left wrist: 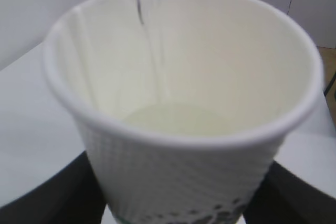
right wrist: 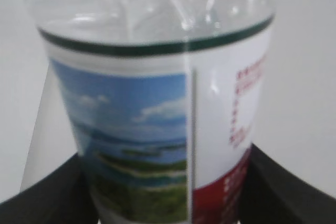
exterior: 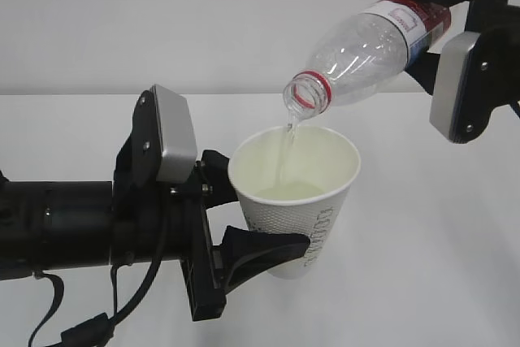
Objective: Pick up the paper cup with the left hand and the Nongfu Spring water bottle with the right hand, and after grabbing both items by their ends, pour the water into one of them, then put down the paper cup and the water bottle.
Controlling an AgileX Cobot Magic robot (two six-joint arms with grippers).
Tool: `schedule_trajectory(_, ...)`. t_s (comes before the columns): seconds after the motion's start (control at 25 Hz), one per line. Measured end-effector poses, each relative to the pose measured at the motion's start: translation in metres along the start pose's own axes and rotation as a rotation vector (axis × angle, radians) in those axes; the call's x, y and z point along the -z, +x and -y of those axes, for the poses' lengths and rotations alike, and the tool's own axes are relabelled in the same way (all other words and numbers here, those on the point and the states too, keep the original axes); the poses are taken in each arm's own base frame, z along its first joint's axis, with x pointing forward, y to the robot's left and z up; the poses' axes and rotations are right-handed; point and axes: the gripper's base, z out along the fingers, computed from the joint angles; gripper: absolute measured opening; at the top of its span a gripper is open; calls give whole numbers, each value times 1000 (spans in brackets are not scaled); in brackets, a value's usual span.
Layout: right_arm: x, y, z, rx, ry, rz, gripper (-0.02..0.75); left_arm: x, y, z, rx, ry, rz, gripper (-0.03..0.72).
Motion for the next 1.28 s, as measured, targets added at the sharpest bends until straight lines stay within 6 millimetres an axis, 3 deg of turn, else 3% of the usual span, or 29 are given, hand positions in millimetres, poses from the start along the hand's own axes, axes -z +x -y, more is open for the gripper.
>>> schedule_trajectory(1.28,0,0,0,18,4,-5,503,0,1,-1,0,-6,-12,513)
